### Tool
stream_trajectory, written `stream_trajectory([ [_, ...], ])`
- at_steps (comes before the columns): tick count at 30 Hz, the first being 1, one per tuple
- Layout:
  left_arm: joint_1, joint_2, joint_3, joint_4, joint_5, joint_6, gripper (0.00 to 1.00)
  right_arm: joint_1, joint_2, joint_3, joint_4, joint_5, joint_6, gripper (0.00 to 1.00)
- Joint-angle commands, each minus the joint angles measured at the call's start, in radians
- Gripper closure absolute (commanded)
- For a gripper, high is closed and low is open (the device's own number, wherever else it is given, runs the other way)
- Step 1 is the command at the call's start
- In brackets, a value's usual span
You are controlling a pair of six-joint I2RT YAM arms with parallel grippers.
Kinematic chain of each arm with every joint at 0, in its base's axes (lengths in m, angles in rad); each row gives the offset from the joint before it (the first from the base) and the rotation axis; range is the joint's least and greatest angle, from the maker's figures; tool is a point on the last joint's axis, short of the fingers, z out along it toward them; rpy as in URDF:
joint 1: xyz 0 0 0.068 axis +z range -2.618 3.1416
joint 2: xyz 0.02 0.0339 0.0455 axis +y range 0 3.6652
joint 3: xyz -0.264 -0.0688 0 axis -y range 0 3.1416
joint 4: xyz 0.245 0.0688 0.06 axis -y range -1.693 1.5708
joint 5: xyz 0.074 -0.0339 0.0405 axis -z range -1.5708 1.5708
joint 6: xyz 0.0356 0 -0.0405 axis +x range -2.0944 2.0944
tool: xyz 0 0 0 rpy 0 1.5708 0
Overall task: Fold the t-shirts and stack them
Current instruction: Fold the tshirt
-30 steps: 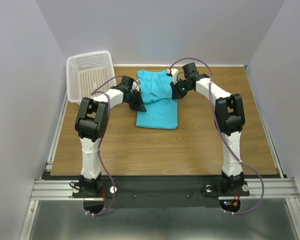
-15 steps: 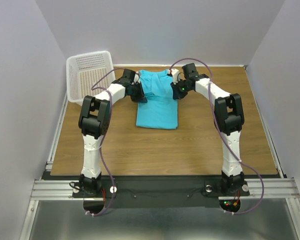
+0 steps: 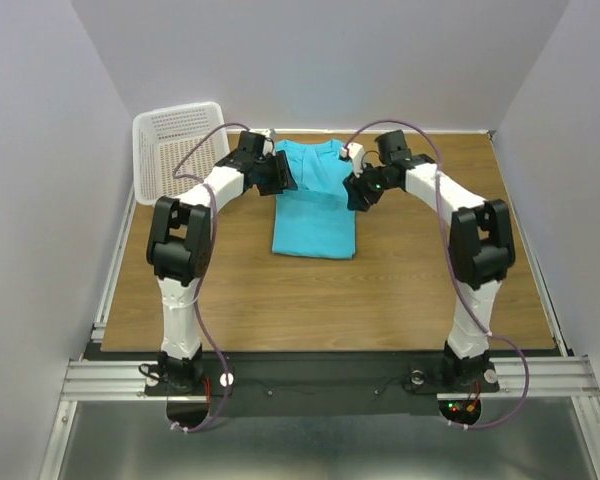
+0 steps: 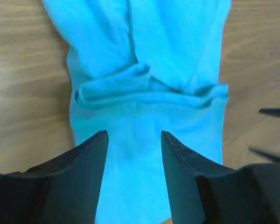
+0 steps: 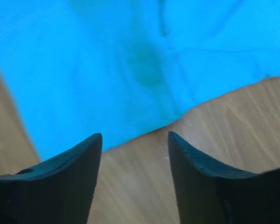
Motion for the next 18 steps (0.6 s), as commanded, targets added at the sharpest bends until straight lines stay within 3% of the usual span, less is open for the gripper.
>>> stream_trajectory([
  [1,-0.002,-0.305,-0.136,0.047,-0.044,0.121,0.39,0.008,-0.232,-0.19,0.017,-0.253,-0.237,0.28],
  [3,-0.003,-0.383,-0.229,0.035,-0.055,0.141,0.38,0.026,-0.324,-0.284,0.017,-0.316,-0.365,0.18],
  [7,-0.011,-0.595,-0.546,0.028,-0.057,0.112,0.38,0.11,-0.385,-0.459,0.019,-0.238,-0.446,0.18],
  [11,-0.013,-0.706,-0.765,0.108,-0.037,0.063,0.38,0.18,-0.375,-0.497,0.066,-0.128,-0.425,0.18],
  [18,-0.013,-0.673,-0.857,0.237,-0.016,0.0,0.38,0.2,-0.312,-0.477,0.101,0.013,-0.414,0.18],
])
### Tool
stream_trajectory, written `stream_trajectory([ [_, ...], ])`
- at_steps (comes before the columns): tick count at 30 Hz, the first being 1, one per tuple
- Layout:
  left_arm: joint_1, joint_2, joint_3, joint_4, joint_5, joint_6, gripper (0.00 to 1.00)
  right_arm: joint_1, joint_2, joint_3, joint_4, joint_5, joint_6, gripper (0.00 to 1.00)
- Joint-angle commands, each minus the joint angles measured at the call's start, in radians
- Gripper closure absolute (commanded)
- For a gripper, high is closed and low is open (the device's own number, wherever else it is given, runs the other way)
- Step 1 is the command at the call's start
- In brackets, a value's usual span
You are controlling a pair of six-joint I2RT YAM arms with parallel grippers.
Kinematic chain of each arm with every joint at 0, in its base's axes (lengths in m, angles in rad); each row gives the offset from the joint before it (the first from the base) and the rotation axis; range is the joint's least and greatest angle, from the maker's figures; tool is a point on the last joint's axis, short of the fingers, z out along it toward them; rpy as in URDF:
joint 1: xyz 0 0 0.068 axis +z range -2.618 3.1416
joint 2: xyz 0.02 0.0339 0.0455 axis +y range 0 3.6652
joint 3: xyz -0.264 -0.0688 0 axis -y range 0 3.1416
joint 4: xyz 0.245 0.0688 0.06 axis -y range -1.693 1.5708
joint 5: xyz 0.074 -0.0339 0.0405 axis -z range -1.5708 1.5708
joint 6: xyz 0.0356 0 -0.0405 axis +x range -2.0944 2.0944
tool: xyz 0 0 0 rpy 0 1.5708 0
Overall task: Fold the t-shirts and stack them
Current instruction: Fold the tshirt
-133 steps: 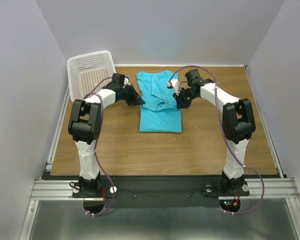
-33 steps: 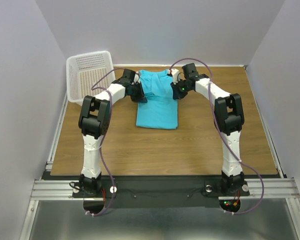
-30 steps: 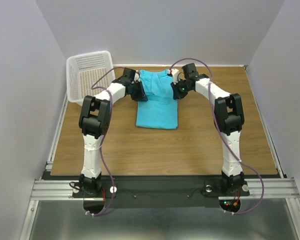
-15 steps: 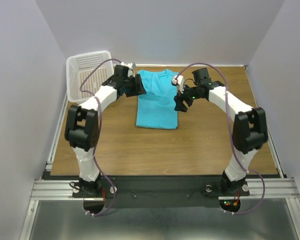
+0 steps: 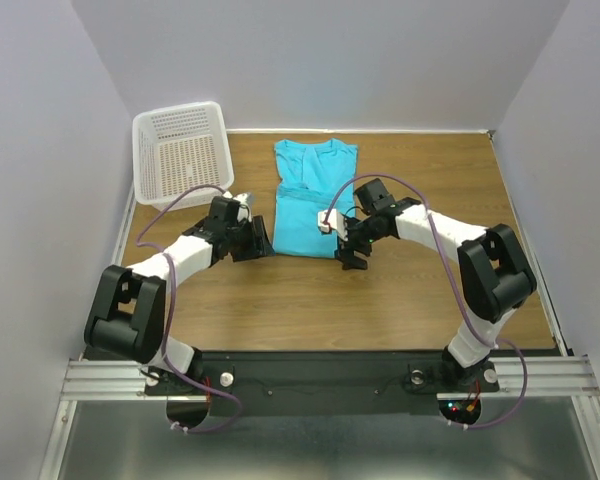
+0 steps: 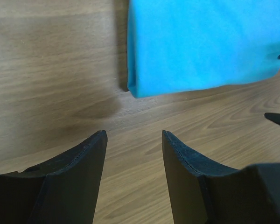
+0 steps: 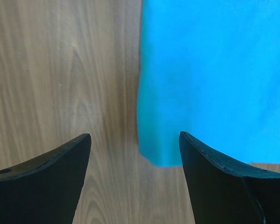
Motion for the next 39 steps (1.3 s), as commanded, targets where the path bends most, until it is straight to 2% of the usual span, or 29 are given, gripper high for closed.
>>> stream_trajectory([
  [1,-0.004,0.014,-0.004,0.155,0.031,-0.053,0.38,-0.001,0.006,0.018,0.068,0.102,-0.026,0.18],
  [8,-0.004,0.076,-0.03,0.246,0.039,-0.118,0.38,0.008,0.007,-0.032,0.09,0.139,-0.032,0.2],
  [20,-0.005,0.175,-0.007,0.204,0.033,-0.15,0.4,0.014,0.032,-0.034,0.113,0.179,0.003,0.3],
  [29,-0.015,0.237,0.008,0.226,0.052,-0.164,0.56,0.014,0.029,-0.058,0.116,0.181,0.014,0.39],
  [35,-0.015,0.271,0.017,0.249,0.06,-0.177,0.67,0.015,0.049,-0.06,0.117,0.179,0.031,0.48],
  [39,-0.016,0.284,0.016,0.265,0.056,-0.177,0.79,0.019,0.067,-0.052,0.119,0.184,0.04,0.66],
])
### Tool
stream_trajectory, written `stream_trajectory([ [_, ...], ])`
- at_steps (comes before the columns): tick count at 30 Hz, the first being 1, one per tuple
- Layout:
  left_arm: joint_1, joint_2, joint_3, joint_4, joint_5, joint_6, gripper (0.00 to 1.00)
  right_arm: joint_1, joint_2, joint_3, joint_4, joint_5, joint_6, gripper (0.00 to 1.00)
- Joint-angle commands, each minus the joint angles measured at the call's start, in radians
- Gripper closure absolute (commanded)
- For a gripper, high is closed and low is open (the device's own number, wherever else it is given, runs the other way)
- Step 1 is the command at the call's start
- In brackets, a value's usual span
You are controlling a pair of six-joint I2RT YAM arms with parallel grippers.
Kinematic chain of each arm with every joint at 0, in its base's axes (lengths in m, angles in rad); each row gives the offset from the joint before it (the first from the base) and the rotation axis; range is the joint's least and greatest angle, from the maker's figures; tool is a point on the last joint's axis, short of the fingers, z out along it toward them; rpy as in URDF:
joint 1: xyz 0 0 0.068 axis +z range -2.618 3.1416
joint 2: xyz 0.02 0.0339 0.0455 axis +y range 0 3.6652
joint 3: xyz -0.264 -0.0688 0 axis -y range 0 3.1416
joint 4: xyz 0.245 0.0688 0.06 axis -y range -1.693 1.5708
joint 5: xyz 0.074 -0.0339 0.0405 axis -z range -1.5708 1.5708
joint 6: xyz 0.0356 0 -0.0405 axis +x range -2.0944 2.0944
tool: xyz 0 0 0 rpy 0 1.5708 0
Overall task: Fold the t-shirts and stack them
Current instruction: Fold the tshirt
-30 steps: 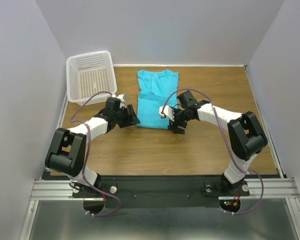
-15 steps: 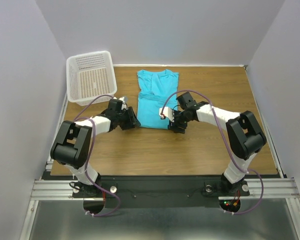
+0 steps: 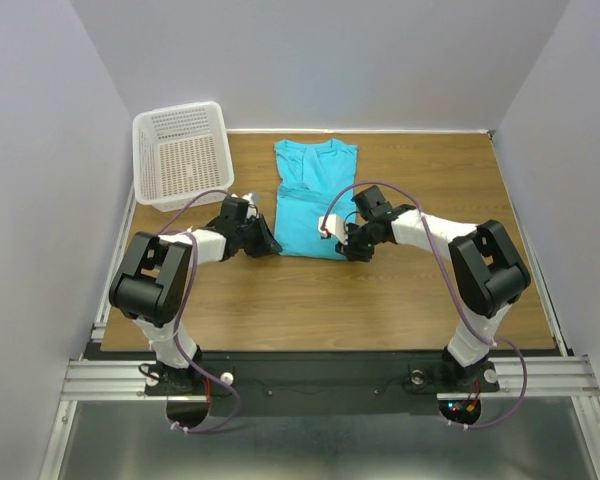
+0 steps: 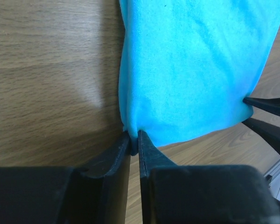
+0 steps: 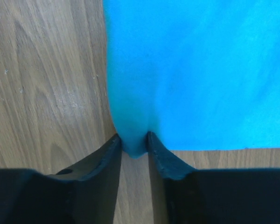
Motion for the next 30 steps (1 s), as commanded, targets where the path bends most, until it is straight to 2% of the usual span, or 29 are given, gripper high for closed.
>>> stream_trajectory([
  [1,-0.009,0.033,0.006,-0.011,-0.016,0.011,0.82,0.011,0.02,0.003,0.021,0.004,0.022,0.69],
  [4,-0.009,0.031,-0.001,0.015,-0.009,0.008,1.0,0.013,0.026,0.006,0.021,0.0,0.038,0.83],
  [9,-0.01,-0.03,-0.043,0.023,0.047,-0.008,1.0,0.011,-0.035,-0.007,0.018,-0.004,0.079,0.99],
  [14,-0.03,-0.199,-0.151,-0.046,0.146,-0.042,1.0,0.011,-0.186,-0.05,-0.054,-0.075,0.104,0.99],
  [20,-0.066,-0.469,-0.305,-0.184,0.254,-0.15,1.0,0.01,-0.357,-0.058,-0.307,-0.256,0.092,0.99],
  [22,-0.084,-0.579,-0.342,-0.244,0.283,-0.202,1.0,0.011,-0.429,-0.069,-0.341,-0.307,0.11,0.99],
  [26,-0.096,-0.756,-0.359,-0.324,0.291,-0.264,1.0,0.013,-0.526,-0.087,-0.398,-0.344,0.13,0.99],
  [30,-0.098,-0.851,-0.287,-0.423,0.265,-0.308,1.0,0.013,-0.565,-0.05,-0.433,-0.341,0.136,0.99],
])
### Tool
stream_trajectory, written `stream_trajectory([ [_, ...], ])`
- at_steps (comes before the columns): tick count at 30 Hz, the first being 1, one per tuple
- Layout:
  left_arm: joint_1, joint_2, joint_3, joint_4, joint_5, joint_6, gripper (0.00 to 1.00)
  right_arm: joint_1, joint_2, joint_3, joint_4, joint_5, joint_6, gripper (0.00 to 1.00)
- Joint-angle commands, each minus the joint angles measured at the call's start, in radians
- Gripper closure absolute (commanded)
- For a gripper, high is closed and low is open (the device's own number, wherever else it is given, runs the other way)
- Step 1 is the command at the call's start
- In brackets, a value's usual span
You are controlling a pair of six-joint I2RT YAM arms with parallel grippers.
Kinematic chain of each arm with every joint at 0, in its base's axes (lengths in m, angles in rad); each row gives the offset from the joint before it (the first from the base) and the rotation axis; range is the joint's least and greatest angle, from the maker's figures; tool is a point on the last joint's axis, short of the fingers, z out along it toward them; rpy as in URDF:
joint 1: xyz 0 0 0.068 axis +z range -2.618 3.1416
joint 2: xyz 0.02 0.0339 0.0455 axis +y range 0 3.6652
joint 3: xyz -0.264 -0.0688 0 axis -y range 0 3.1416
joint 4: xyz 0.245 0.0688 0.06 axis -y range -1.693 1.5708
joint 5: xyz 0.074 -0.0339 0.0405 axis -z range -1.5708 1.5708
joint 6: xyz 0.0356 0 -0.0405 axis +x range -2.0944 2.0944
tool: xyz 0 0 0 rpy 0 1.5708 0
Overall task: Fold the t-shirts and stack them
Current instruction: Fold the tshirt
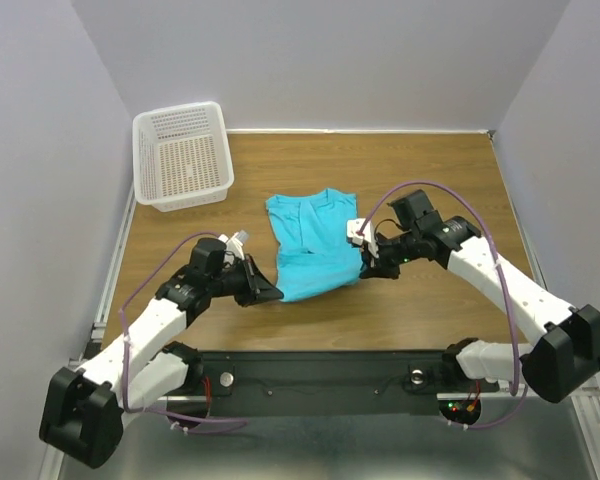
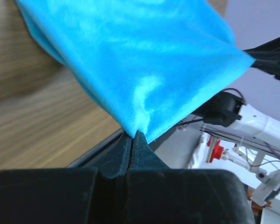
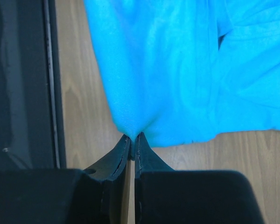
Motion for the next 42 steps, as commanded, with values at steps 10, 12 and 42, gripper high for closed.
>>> stream_trajectory([
  [10,0.028,0.179,0.346,-0.042,-0.1,0.015,1.0,-0.004,0.131,0.219,0.006,0.09,0.027,0.99],
  [12,0.043,0.23,0.421,-0.045,-0.111,0.055,1.0,-0.029,0.174,0.259,0.035,0.105,0.036,0.99],
  [42,0.225,0.874,0.889,0.051,-0.045,0.206,1.0,-0.199,0.596,0.592,0.138,0.204,0.098,0.99],
])
